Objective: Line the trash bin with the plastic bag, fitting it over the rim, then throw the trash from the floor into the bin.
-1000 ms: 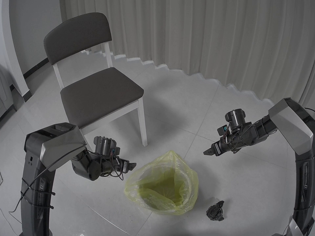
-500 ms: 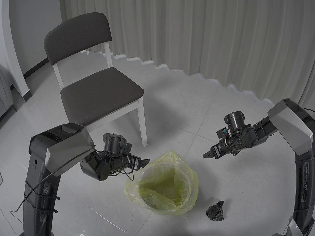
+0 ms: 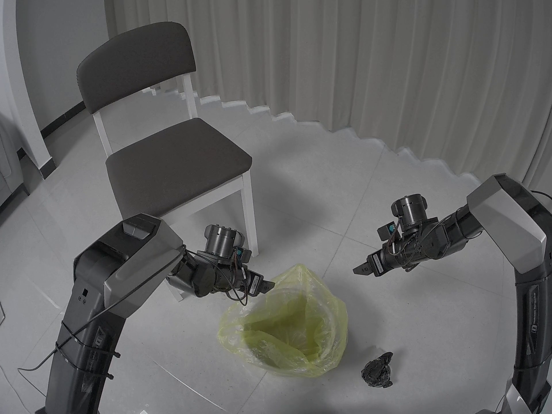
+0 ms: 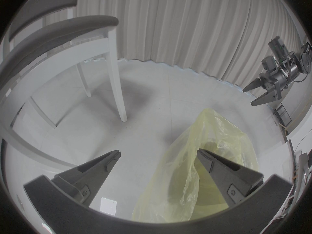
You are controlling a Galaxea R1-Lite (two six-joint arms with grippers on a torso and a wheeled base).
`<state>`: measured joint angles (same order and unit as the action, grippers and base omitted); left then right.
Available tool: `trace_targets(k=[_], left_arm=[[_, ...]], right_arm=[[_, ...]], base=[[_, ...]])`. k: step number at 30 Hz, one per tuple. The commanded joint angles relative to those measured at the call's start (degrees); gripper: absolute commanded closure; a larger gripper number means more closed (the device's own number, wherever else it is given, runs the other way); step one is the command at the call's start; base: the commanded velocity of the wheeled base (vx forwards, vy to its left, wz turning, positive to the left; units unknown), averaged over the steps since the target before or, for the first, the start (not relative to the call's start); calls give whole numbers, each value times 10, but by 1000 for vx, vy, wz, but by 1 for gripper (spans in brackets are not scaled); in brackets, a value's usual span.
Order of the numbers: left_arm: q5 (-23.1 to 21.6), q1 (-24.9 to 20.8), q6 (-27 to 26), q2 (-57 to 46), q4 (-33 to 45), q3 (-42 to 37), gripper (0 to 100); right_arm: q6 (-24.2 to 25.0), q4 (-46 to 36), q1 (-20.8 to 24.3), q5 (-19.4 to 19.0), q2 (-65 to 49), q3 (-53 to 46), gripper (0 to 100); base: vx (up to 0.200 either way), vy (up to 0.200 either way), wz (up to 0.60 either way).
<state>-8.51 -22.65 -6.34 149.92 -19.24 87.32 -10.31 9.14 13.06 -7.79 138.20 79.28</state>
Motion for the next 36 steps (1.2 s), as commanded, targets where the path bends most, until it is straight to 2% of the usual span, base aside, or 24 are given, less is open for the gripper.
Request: trace_targets(k=[1,3,4,6,10,21,31,36], left_arm=[[1,3,-10,31,74,71,0],[3,5,-10,45,110,114,0],[9,9,-10,63,144,169,0],[13,16,-11,85,170,219,0],[29,29,-16,109,202,273,0],[29,34,-23,116,213,273,0],[28,15,-16,148,210,273,0],[24,31,-10,88,215,273,0]], right_arm=[[-1,1,1,0,8,8,0],[-1,1,2,0,12,11,0],[-1,1,1,0,15,16,0],[-1,1,1,0,20,18,0],[-2,0,0,0,24,25,0],[-1,-2,-1,0,30,34,0],[-1,-1,-4,0,39,32,0],[-1,0,-7,-1,38,33,0]], base=[[0,0,0],[0,0,0],[0,0,0],[0,0,0],[0,0,0],[0,0,0],[0,0,0],[0,0,0]])
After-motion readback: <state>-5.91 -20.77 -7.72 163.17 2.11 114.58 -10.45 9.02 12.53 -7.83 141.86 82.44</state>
